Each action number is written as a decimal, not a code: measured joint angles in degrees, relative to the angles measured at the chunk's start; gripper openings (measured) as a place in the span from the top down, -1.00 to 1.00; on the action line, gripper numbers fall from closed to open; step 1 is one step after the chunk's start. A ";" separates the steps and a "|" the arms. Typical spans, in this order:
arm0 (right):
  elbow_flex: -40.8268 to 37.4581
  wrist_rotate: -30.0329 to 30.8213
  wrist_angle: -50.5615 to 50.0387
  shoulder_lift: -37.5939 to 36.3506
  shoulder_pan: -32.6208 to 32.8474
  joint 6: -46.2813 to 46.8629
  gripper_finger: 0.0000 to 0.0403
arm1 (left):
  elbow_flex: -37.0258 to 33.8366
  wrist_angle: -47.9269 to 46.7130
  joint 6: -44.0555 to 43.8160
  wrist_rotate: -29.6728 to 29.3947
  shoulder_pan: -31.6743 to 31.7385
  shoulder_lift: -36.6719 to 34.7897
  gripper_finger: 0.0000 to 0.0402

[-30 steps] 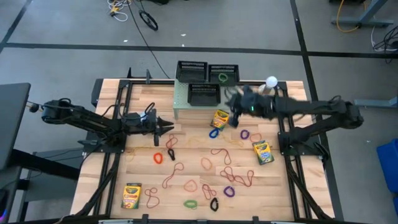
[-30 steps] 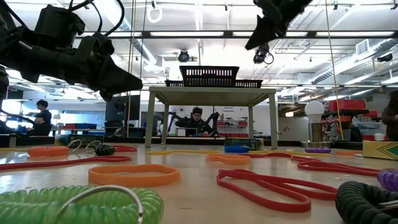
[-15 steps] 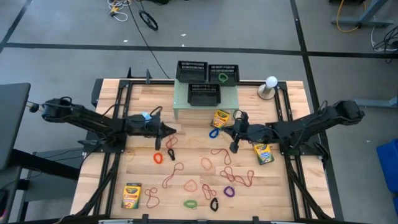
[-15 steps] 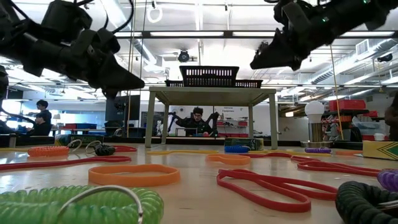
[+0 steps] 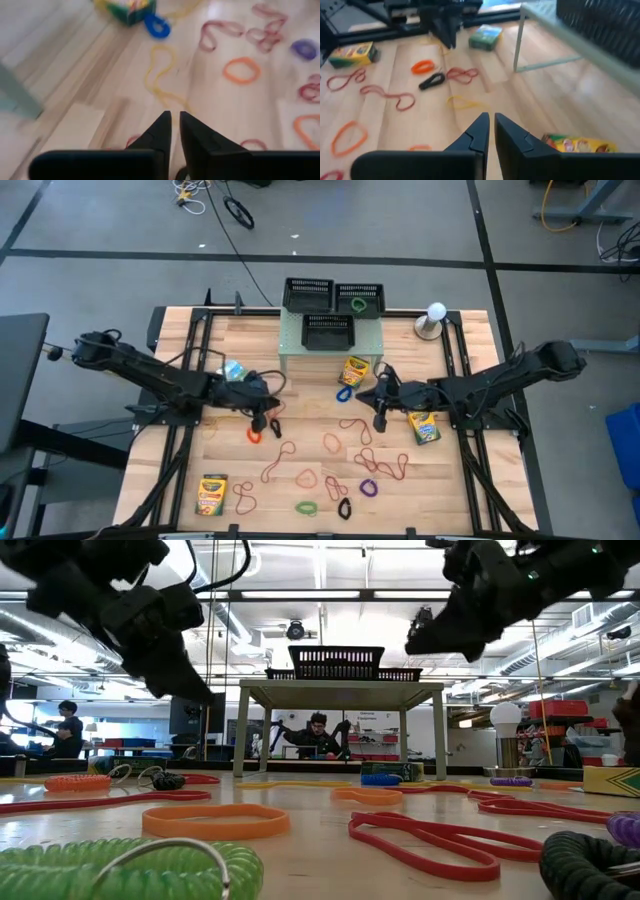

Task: Pick & Place Office Desk Supplies
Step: Put the red rubberband into the top left black bin

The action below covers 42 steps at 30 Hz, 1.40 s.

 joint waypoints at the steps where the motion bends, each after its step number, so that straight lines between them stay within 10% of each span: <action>1: -0.82 0.51 0.38 0.02 0.71 0.65 0.83 | 1.54 -3.21 -1.58 -1.45 -0.77 0.71 0.71; 9: -8.85 12.96 14.94 0.64 6.33 7.21 0.96 | 7.43 -12.66 -12.48 -2.55 -2.48 11.28 0.40; 23: -10.74 15.91 20.03 4.20 11.64 7.73 0.97 | 9.89 -18.20 -22.64 -6.75 0.77 19.38 -0.22; 42: -10.74 16.32 21.24 4.20 11.61 6.19 0.96 | 11.49 -17.78 -22.92 -1.01 3.05 24.47 0.55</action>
